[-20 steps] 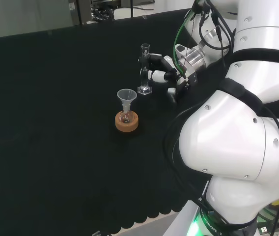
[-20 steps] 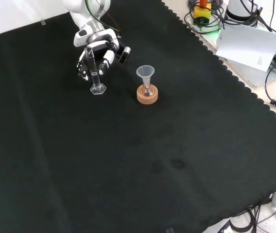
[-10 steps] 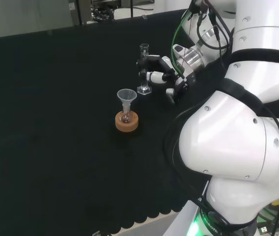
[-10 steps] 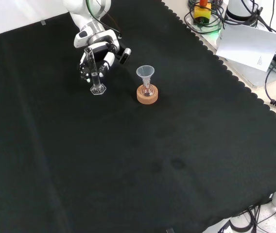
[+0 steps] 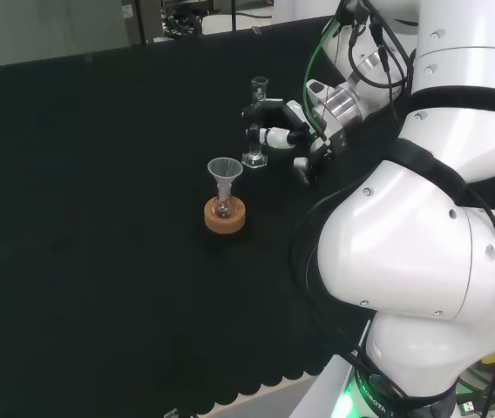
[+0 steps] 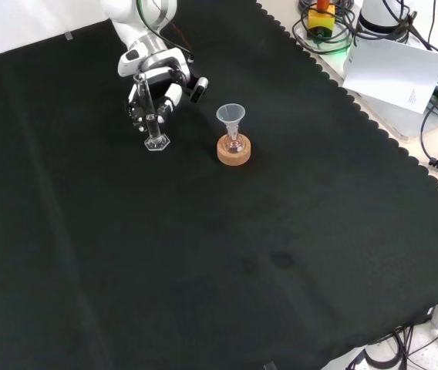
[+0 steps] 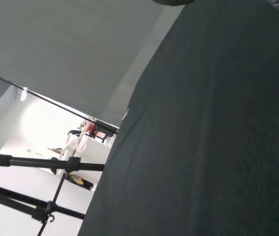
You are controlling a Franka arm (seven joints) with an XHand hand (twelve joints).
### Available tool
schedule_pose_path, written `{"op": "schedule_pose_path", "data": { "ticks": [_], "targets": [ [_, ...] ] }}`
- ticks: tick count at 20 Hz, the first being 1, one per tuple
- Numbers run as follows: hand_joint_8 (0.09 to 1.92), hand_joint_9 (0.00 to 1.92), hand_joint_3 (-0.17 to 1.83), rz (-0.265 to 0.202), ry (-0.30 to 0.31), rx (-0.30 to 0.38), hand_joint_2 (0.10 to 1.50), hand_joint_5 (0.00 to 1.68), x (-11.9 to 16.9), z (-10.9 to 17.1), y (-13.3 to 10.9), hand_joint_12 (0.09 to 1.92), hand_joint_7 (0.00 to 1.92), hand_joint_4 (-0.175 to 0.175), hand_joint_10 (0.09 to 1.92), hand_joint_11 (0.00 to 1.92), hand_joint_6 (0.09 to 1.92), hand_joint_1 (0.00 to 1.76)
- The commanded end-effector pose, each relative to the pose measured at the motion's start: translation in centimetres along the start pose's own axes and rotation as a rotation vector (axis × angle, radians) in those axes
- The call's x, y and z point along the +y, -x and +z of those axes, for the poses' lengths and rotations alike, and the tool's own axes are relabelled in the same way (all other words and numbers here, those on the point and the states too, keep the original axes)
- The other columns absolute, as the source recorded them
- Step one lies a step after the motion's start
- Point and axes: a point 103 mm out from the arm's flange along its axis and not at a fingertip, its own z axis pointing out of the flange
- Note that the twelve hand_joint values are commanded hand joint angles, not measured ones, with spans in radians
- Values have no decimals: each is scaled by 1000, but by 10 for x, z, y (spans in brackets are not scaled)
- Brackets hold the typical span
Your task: Pick up the graduated cylinder.
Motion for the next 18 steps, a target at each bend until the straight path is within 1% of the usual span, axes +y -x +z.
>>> {"op": "schedule_pose_path", "data": {
  "ticks": [1, 2, 3, 4, 5, 6, 7, 9, 10, 11, 12, 13, 16, 17, 18],
  "targets": [
    [639, 1120, -175, 9, 3, -52, 1213, 875, -3, -5, -2, 944, 893, 56, 341, 946, 709, 1260],
    [636, 1132, -175, 12, 3, -82, 1218, 881, -3, -6, -4, 931, 908, 53, 336, 959, 709, 1258],
    [810, 1159, -122, 11, -2, -118, 1200, 882, -3, -8, -7, 924, 913, -30, 335, 982, 859, 1252],
    [956, 1187, -71, 8, -10, -164, 1183, 880, -3, -10, -10, 920, 912, -96, 333, 1003, 984, 1248],
    [1030, 1215, -39, 5, -26, -198, 1168, 888, -3, -13, -13, 917, 920, -135, 331, 1021, 1046, 1247],
    [1053, 1245, -20, 3, -36, -229, 1152, 903, -2, -15, -15, 906, 936, -156, 315, 1040, 1063, 1249],
    [1048, 1276, -9, -2, -47, -263, 1139, 921, -2, -18, -17, 893, 955, -167, 287, 1057, 1056, 1253],
    [1063, 1217, 6, -8, -67, -333, 1095, 966, -3, -24, -23, 871, 915, -174, 599, 1080, 995, 1339],
    [1067, 1196, 4, -8, -78, -356, 1086, 977, -3, -26, -26, 868, 903, -175, 690, 1085, 979, 1362],
    [1066, 1188, 2, -8, -90, -389, 1081, 987, -3, -29, -29, 869, 900, -175, 734, 1089, 965, 1374],
    [1063, 1185, 1, -4, -111, -442, 1078, 993, -3, -33, -34, 869, 899, -175, 755, 1091, 957, 1381],
    [1060, 1184, 0, -4, -121, -468, 1076, 997, -3, -35, -37, 870, 900, -175, 765, 1093, 952, 1384],
    [1053, 1185, -1, -1, -137, -518, 1074, 1002, -5, -40, -43, 870, 905, -175, 770, 1095, 946, 1387],
    [1004, 1206, -2, 2, -142, -536, 1079, 1009, -6, -42, -46, 868, 958, -175, 681, 1098, 939, 1345],
    [965, 1247, -1, 4, -149, -556, 1084, 1013, -7, -43, -49, 860, 1001, -175, 555, 1103, 935, 1312]
  ]
}}
